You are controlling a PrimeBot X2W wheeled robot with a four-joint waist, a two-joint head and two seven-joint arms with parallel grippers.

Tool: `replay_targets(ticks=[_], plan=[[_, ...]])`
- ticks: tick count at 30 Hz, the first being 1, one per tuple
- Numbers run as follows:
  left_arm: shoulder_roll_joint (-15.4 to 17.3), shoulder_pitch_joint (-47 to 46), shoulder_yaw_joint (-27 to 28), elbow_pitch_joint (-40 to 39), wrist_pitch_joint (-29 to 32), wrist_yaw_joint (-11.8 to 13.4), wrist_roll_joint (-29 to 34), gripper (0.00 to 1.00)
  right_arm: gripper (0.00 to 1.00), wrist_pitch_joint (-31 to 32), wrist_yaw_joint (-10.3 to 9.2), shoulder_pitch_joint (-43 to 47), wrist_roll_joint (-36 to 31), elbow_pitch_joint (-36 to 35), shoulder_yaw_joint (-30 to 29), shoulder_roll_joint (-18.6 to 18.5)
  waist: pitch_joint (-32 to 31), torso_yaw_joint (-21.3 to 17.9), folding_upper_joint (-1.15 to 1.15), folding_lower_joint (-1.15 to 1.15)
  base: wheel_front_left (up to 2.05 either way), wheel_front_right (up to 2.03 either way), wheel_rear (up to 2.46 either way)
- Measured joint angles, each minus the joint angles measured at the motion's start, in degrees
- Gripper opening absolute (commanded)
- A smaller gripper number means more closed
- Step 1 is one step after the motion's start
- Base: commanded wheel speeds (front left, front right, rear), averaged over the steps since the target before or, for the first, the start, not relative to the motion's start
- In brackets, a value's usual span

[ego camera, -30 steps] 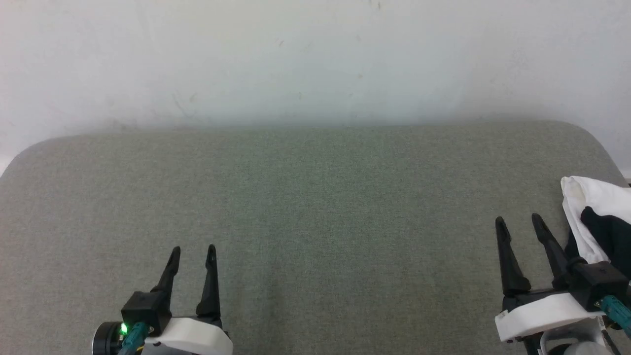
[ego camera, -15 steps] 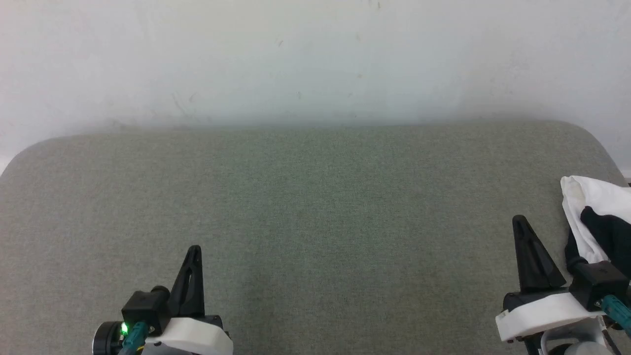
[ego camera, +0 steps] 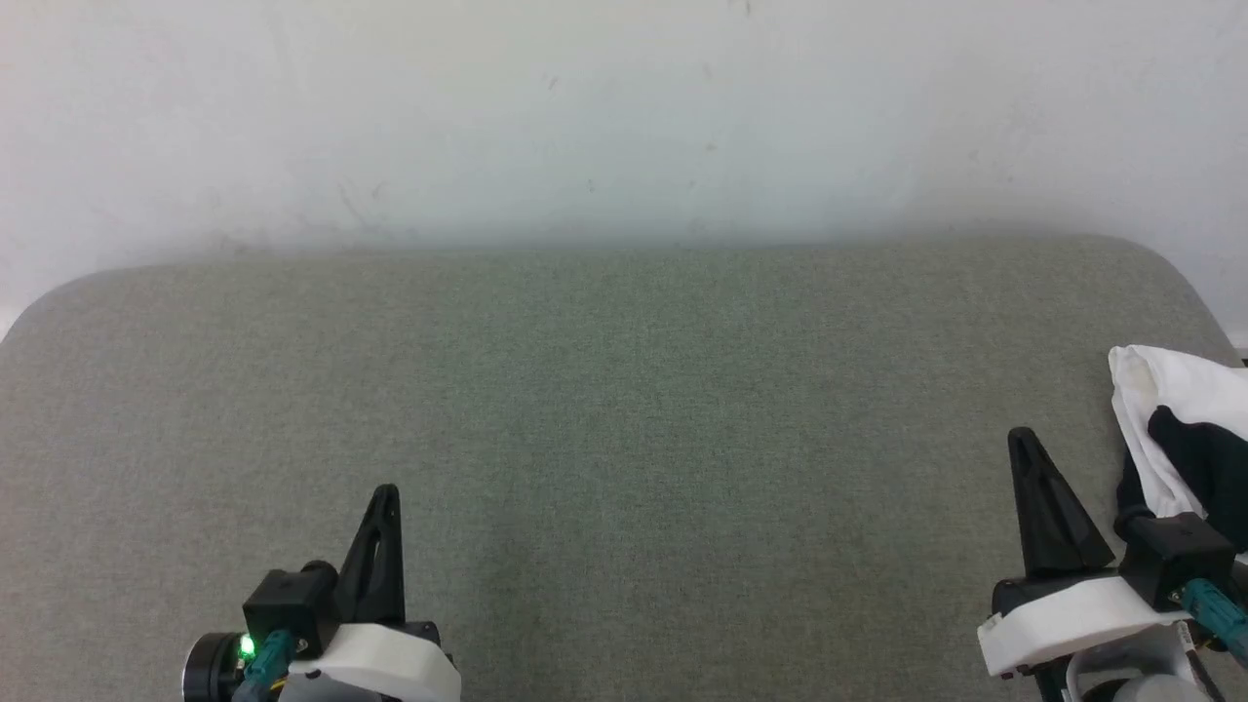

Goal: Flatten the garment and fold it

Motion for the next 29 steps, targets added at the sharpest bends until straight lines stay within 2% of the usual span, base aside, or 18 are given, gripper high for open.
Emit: replay_targets(ticks=[29], plan=[[0.00,-0.04,0.27,-1.99,3.31,0.00,1.64,0.00,0.00,2.97,0.00,-0.11,-1.29,-0.82,1.00,0.01,0.50,-0.19,0.00,0.00,0.00,0.00,0.00]])
